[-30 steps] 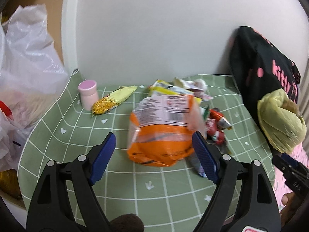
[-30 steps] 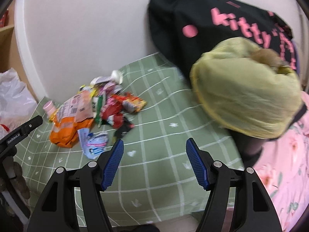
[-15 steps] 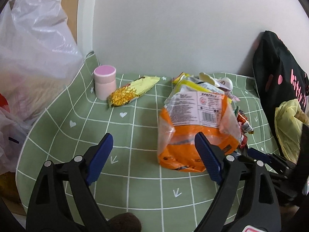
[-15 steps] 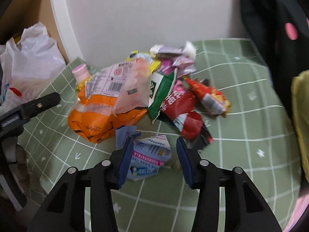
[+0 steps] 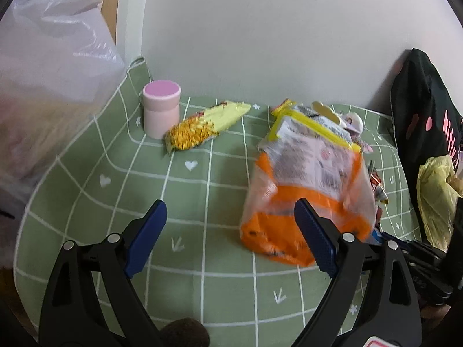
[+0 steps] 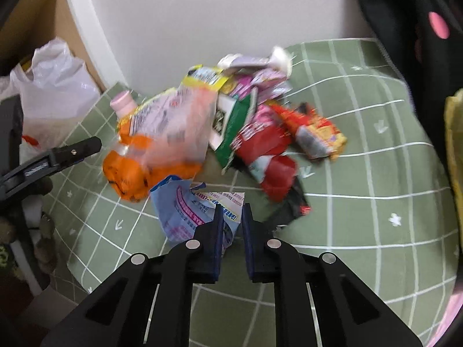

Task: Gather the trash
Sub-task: 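Grasp the blue-white wrapper from the pile with the right gripper, then grasp the yellow chip bag with the left gripper while the right holds the wrapper, then carry the chip bag and wrapper with both grippers over the yellow trash bag, then open both grippers to drop the items into the trash bag, then move both grippers back over the wrapper pile, then grasp the orange snack bag with the left gripper, then grasp the yellow biscuit packet with the right gripper while the left holds the orange bag, then carry the orange bag and biscuit packet with both grippers to the trash bag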

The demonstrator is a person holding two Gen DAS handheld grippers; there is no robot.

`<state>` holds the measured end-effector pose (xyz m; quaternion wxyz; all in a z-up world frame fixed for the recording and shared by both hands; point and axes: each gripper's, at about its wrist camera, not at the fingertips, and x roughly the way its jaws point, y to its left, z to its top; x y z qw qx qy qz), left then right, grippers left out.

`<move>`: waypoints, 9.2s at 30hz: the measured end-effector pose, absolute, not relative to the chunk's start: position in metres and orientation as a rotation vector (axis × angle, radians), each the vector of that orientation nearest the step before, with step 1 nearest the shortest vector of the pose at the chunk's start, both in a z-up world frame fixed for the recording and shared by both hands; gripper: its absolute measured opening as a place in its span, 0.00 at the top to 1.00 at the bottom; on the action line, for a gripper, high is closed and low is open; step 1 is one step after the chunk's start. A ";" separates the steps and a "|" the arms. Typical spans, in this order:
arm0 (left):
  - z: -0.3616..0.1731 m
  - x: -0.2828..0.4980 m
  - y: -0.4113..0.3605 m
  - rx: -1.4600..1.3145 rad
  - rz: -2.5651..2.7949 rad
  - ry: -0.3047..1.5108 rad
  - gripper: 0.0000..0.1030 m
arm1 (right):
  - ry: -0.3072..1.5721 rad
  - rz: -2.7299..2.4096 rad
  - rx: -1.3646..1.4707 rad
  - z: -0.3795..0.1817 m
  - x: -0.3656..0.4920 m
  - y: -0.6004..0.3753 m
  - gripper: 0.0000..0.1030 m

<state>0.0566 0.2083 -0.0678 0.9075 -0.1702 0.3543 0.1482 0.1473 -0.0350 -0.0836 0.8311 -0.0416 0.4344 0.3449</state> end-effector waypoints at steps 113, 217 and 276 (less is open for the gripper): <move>0.003 0.311 -0.174 0.167 -0.695 0.971 0.73 | 0.787 0.026 -0.051 0.015 0.251 -0.324 0.87; -0.049 0.097 0.242 -0.343 0.210 0.864 0.70 | 0.694 0.892 -0.344 -0.008 0.201 0.039 0.49; 0.071 0.169 0.196 -0.257 0.073 0.568 0.91 | 0.632 0.535 -0.186 0.040 0.225 -0.078 0.90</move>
